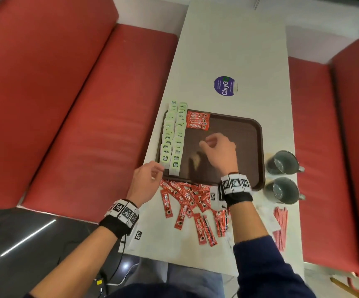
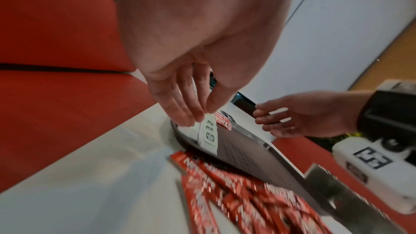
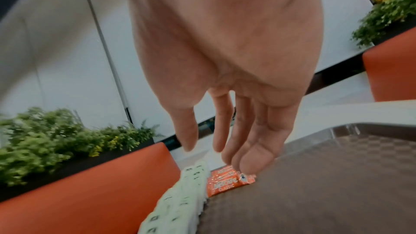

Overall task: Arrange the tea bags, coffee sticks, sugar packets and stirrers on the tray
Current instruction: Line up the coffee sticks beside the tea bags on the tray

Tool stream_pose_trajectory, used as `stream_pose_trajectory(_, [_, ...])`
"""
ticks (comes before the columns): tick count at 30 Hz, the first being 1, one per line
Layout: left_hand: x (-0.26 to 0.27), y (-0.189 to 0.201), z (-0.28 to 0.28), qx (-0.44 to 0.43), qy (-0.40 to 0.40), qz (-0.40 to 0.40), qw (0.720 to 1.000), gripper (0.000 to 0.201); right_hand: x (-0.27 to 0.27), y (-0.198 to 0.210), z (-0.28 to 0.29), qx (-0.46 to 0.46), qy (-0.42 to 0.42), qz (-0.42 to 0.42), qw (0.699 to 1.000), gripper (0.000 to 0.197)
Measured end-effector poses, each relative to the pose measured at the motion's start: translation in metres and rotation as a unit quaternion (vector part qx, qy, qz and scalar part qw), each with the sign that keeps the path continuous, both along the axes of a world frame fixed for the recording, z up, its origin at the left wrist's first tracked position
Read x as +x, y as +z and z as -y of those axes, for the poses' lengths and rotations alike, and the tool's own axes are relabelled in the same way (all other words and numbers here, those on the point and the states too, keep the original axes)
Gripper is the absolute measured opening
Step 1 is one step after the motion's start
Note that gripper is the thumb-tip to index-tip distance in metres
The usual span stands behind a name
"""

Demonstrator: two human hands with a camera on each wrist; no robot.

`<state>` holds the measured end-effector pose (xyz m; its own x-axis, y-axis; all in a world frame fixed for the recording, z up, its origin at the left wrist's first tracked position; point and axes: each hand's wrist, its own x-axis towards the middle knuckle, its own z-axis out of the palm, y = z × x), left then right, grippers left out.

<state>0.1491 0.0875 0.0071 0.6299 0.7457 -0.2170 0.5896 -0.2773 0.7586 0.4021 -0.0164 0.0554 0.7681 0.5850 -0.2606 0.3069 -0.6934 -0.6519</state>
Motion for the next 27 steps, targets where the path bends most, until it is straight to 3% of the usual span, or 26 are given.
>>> stream_pose_trajectory(3, [-0.018, -0.010, 0.028, 0.024, -0.104, -0.018, 0.994, 0.022, -0.052, 0.001, 0.043, -0.068, 0.070, -0.001, 0.995, 0.035])
stream_pose_trajectory(6, [-0.029, -0.022, 0.045, 0.071, -0.218, -0.061, 0.971, 0.049, -0.093, -0.012, 0.085, -0.181, 0.084, 0.044, 0.979, 0.066])
stream_pose_trajectory(9, [-0.035, -0.026, 0.053, 0.092, -0.251, -0.091, 0.959, 0.067, -0.114, -0.030, 0.120, -0.233, 0.060, 0.030, 0.970, 0.102])
stream_pose_trajectory(11, [-0.036, -0.026, 0.061, 0.101, -0.260, -0.107, 0.954, 0.065, -0.125, -0.044, 0.132, -0.221, 0.070, 0.038, 0.972, 0.110])
stream_pose_trajectory(14, [-0.038, -0.025, 0.078, 0.099, -0.260, -0.129, 0.952, 0.060, -0.143, -0.058, 0.136, -0.168, 0.094, 0.065, 0.979, 0.098])
stream_pose_trajectory(20, [-0.048, -0.022, 0.095, 0.162, -0.236, -0.183, 0.941, 0.054, -0.148, -0.065, 0.139, -0.134, 0.109, 0.103, 0.980, 0.052])
stream_pose_trajectory(27, [-0.048, -0.020, 0.099, 0.250, -0.269, -0.224, 0.903, 0.040, -0.145, -0.055, 0.137, -0.151, 0.166, 0.125, 0.967, 0.034])
